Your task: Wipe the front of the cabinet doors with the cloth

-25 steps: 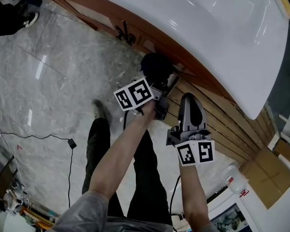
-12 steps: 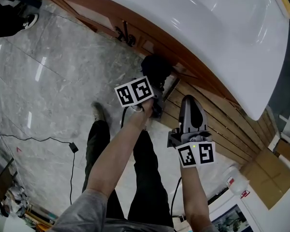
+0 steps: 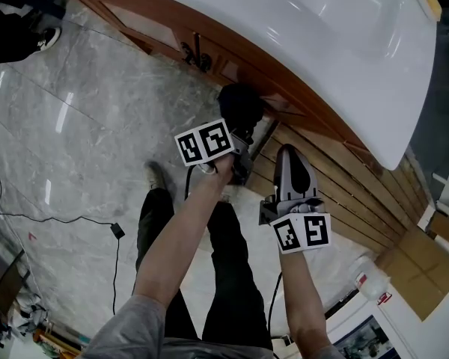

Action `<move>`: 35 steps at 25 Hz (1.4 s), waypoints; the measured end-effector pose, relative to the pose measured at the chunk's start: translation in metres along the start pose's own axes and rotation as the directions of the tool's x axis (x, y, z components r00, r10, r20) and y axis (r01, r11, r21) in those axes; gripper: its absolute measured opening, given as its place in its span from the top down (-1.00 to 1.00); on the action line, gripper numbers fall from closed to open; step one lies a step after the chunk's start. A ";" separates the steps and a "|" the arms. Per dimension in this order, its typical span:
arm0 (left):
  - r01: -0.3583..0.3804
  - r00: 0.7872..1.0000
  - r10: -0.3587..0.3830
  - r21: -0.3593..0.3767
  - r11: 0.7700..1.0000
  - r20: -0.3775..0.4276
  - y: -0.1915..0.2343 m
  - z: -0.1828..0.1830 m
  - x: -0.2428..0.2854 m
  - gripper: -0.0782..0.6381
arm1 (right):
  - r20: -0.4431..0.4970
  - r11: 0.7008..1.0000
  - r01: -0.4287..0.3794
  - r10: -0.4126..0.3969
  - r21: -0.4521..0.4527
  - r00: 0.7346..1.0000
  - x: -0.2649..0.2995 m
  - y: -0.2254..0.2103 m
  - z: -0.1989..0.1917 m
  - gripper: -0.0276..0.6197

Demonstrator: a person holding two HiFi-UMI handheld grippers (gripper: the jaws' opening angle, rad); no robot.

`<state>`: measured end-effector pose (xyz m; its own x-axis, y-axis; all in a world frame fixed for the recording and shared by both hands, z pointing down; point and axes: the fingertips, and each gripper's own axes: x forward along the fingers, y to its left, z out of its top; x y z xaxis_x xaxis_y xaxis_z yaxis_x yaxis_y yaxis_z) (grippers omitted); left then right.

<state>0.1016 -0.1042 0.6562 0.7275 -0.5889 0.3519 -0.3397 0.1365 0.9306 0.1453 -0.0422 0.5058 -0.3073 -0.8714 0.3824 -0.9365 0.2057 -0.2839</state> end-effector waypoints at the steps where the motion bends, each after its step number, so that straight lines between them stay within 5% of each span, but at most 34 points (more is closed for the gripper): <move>1: 0.010 1.000 -0.010 0.011 1.000 0.003 -0.006 0.001 -0.005 0.63 | 0.003 1.000 0.001 -0.001 0.002 1.000 -0.001 0.002 0.002 0.89; 22: 0.177 0.981 -0.182 0.080 0.981 0.064 -0.123 0.012 -0.101 0.63 | 0.060 1.000 -0.024 0.023 0.016 0.998 -0.022 0.044 0.052 0.89; 35: 0.242 0.954 -0.255 0.094 0.966 0.158 -0.163 0.069 -0.124 0.63 | 0.089 0.999 -0.032 0.031 0.015 0.996 -0.001 0.067 0.077 0.89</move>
<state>0.0258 -0.1084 0.4542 0.6864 -0.7225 0.0829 -0.2080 -0.0858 0.9744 0.0954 -0.0621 0.4185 -0.3196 -0.9010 0.2933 -0.9236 0.2271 -0.3090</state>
